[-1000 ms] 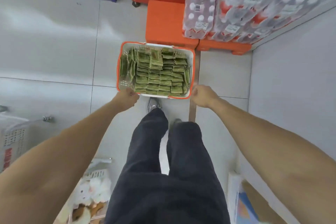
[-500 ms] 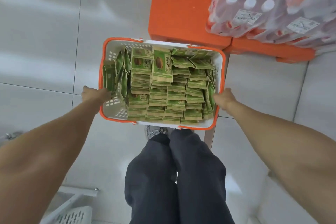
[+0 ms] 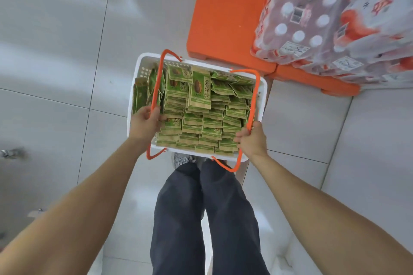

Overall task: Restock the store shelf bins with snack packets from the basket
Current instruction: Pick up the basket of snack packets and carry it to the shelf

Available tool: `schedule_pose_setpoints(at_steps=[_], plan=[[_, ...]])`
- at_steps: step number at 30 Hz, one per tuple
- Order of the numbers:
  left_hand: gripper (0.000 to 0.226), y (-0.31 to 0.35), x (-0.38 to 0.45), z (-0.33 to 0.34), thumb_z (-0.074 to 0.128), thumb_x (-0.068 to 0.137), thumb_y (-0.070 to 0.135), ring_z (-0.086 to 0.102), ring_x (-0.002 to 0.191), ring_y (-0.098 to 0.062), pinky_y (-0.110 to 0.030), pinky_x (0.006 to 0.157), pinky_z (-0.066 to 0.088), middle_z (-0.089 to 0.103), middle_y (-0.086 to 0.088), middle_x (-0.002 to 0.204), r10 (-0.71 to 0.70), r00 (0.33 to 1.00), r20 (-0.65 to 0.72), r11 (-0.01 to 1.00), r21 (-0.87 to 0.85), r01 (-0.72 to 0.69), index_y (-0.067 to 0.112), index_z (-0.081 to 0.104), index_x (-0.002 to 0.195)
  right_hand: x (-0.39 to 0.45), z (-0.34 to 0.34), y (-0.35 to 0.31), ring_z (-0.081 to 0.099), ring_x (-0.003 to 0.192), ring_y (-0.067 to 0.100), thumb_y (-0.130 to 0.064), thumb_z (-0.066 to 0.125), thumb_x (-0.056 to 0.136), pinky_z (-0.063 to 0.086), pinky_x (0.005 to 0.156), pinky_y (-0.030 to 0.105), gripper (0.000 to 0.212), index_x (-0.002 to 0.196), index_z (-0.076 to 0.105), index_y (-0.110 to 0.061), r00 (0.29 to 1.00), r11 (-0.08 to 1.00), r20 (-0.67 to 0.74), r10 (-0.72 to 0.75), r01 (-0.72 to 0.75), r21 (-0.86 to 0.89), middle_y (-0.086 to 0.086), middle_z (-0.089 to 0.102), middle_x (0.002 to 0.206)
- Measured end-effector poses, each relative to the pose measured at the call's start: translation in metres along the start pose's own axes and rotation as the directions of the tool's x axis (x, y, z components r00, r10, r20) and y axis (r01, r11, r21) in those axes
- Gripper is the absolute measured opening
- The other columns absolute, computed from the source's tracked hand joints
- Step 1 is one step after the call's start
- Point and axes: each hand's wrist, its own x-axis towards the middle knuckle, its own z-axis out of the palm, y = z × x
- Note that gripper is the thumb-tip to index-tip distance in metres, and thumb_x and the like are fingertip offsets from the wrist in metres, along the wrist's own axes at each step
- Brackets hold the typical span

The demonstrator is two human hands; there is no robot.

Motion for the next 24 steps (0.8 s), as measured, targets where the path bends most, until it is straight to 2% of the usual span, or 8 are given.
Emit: schedule_pose_setpoints(at_steps=[2,4,7,11,14,17,21,24], plan=[[0.022,0.006,-0.009,0.017,0.056,0.1,0.03,0.056,0.06,-0.014,-0.028,0.058,0.048,0.068,-0.002,0.078,0.006,0.995,0.102,1.0,0.01,-0.007,0.01,0.064,0.106,-0.014,0.011,-0.019,0.065,0.07,0.022,-0.008,0.042,0.102,0.057,0.062,0.033,0.008,0.1,0.046,-0.015,0.99,0.997,0.127,-0.062,0.056,0.044,0.008,0.064,0.087],[0.023,0.007,-0.017,0.027,0.052,0.101,0.03,0.048,0.057,-0.012,-0.024,0.055,0.042,0.059,0.002,0.07,-0.028,0.991,0.13,1.0,-0.001,0.028,0.011,0.064,0.108,-0.024,0.021,-0.032,0.061,0.069,0.023,-0.017,0.043,0.105,0.058,0.071,0.043,0.007,0.103,0.049,-0.014,0.973,0.993,0.215,-0.083,0.063,0.095,0.008,0.062,0.084],[0.027,0.011,-0.027,0.021,0.049,0.103,0.03,0.041,0.057,-0.012,-0.025,0.058,0.038,0.051,0.003,0.067,-0.151,0.987,0.047,0.987,-0.05,0.153,0.009,0.063,0.114,-0.037,0.018,-0.039,0.057,0.066,0.021,-0.036,0.034,0.108,0.055,0.071,0.042,0.027,0.103,0.052,-0.016,0.978,0.995,0.21,0.01,-0.031,0.099,0.004,0.057,0.077],[0.024,0.022,-0.079,-0.003,0.048,0.103,0.026,0.045,0.058,-0.012,-0.024,0.056,0.041,0.052,0.0,0.069,-0.23,0.972,0.046,0.966,-0.113,0.234,0.007,0.061,0.112,-0.078,-0.014,-0.047,0.054,0.065,0.022,-0.035,0.032,0.109,0.053,0.07,0.041,0.031,0.094,0.052,-0.017,0.974,0.995,0.223,0.036,-0.055,0.08,0.007,0.055,0.076],[0.019,0.029,-0.148,-0.03,0.048,0.104,0.021,0.045,0.057,-0.013,-0.021,0.051,0.041,0.052,-0.003,0.07,-0.256,0.966,0.025,0.942,-0.217,0.255,0.006,0.059,0.109,-0.128,-0.036,-0.061,0.054,0.065,0.021,-0.036,0.035,0.108,0.052,0.067,0.039,0.03,0.096,0.054,-0.017,0.965,0.998,0.258,0.048,-0.056,0.025,0.006,0.057,0.075],[0.02,0.022,-0.212,-0.06,0.048,0.104,0.019,0.047,0.055,-0.014,-0.025,0.051,0.041,0.054,-0.004,0.068,-0.299,0.954,-0.001,0.911,-0.298,0.285,0.004,0.06,0.106,-0.18,-0.056,-0.073,0.054,0.064,0.019,-0.036,0.036,0.108,0.051,0.063,0.036,0.03,0.098,0.057,-0.017,0.945,0.998,0.326,0.033,-0.016,-0.055,0.005,0.058,0.074],[0.021,-0.011,-0.28,-0.088,0.048,0.104,0.02,0.047,0.055,-0.017,-0.033,0.057,0.042,0.055,-0.005,0.066,-0.336,0.941,-0.041,0.878,-0.376,0.297,0.003,0.06,0.107,-0.227,-0.062,-0.081,0.051,0.059,0.016,-0.035,0.038,0.107,0.048,0.056,0.032,0.034,0.098,0.064,-0.015,0.925,0.978,0.376,0.051,0.029,-0.204,0.003,0.056,0.07],[0.02,-0.047,-0.331,-0.099,0.047,0.104,0.02,0.045,0.054,-0.018,-0.033,0.054,0.042,0.052,-0.005,0.062,-0.372,0.924,-0.095,0.841,-0.457,0.291,0.004,0.06,0.103,-0.249,-0.053,-0.079,0.048,0.053,0.015,-0.038,0.04,0.106,0.045,0.055,0.032,0.039,0.1,0.066,-0.009,0.907,0.941,0.408,0.107,0.04,-0.336,0.0,0.054,0.062]])
